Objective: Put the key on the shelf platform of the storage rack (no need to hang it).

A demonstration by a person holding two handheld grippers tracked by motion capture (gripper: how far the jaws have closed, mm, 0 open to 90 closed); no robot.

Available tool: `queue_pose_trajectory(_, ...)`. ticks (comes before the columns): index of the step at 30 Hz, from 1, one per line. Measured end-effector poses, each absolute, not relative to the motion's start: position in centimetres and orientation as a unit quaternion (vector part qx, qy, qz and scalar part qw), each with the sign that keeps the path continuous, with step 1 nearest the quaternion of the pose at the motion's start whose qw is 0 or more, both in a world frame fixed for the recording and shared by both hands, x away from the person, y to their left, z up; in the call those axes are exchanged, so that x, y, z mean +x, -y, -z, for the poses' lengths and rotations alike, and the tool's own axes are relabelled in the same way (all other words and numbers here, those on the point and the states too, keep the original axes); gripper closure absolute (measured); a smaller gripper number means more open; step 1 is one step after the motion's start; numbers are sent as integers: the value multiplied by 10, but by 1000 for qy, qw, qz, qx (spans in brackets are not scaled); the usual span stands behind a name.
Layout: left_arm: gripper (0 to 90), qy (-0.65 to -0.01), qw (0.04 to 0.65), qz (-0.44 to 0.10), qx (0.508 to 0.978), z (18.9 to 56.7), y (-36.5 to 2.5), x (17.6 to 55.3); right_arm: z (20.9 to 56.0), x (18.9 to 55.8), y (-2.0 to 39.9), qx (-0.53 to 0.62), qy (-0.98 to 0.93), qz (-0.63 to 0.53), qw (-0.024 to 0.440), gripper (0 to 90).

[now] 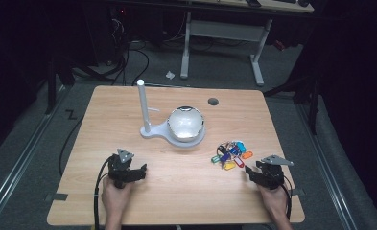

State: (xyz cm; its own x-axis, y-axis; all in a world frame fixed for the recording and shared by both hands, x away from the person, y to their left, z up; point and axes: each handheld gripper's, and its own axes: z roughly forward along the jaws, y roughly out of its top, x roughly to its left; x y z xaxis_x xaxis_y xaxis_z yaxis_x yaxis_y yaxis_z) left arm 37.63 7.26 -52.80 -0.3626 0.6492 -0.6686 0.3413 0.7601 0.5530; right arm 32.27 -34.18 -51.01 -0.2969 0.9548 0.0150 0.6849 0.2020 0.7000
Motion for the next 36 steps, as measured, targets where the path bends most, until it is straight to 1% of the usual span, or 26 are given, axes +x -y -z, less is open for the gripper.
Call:
queue_pose_trajectory(7, 151, -809, 475, -163, 307, 528, -73, 376, 504, 323, 343, 554, -734, -335, 205, 427)
queue_pose_trajectory(15, 151, -809, 474, -162, 306, 528, -73, 376, 494, 329, 339, 547, -744, -330, 198, 449)
queue_pose_trajectory(26, 151, -809, 475, -162, 306, 528, -73, 376, 476, 353, 322, 524, -763, -324, 196, 461)
queue_pose_trajectory(33, 151, -809, 475, -162, 307, 528, -73, 376, 473, 367, 315, 521, -762, -325, 204, 456)
queue_pose_trajectory(36, 151, -809, 475, -163, 307, 528, -73, 376, 474, 377, 312, 524, -764, -321, 196, 446)
